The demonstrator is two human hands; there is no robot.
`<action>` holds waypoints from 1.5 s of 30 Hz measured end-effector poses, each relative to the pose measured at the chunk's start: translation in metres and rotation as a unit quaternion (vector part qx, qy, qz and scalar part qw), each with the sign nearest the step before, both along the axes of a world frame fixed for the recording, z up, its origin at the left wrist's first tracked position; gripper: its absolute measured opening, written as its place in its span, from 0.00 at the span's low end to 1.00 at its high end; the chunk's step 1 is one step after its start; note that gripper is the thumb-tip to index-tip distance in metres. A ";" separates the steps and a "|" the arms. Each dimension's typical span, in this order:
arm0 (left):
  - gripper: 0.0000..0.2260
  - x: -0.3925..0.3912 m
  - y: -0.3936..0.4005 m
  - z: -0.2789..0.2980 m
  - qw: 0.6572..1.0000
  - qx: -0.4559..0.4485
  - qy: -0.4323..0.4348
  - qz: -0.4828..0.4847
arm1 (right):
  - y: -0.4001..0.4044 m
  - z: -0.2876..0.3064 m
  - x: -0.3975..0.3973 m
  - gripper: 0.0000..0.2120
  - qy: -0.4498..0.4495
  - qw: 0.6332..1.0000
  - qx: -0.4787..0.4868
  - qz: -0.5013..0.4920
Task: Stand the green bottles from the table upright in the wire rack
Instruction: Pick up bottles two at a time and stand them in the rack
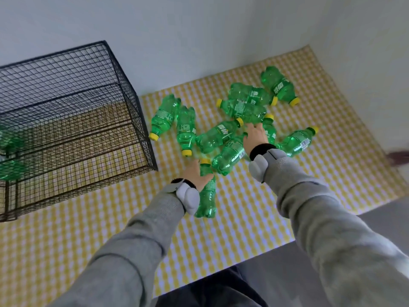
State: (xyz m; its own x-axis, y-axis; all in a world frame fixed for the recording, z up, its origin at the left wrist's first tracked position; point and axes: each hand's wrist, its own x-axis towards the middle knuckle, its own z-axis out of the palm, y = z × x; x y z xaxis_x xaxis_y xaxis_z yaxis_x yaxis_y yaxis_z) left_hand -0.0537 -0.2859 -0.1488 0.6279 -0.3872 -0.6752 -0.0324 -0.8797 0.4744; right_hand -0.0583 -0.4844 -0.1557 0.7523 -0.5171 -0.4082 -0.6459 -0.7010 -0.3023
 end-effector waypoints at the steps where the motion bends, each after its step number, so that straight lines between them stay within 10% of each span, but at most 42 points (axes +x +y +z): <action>1: 0.32 0.001 -0.003 -0.001 1.000 -0.006 0.000 -0.003 | -0.006 0.001 0.002 0.21 0.024 1.000 0.002 0.019; 12: 0.35 0.009 -0.002 -0.012 0.996 -0.044 0.039 0.061 | -0.012 0.012 0.016 0.26 0.161 0.974 -0.051 0.149; 30: 0.18 0.041 0.047 0.069 0.982 0.064 -0.025 -0.178 | 0.046 0.103 0.045 0.12 0.197 0.926 -0.002 0.321; 45: 0.15 0.074 0.187 0.181 0.975 0.010 -0.211 -0.074 | 0.174 0.233 0.083 0.19 0.032 0.904 -0.076 0.419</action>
State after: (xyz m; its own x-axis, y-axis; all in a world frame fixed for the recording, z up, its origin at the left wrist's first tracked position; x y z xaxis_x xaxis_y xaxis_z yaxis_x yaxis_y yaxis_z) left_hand 0.0206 -0.0993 0.0318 0.7899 -0.4838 -0.3769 -0.3483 -0.8597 0.3737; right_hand 0.0249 -0.3101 0.0771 0.8835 0.1698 -0.4366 0.1189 -0.9828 -0.1415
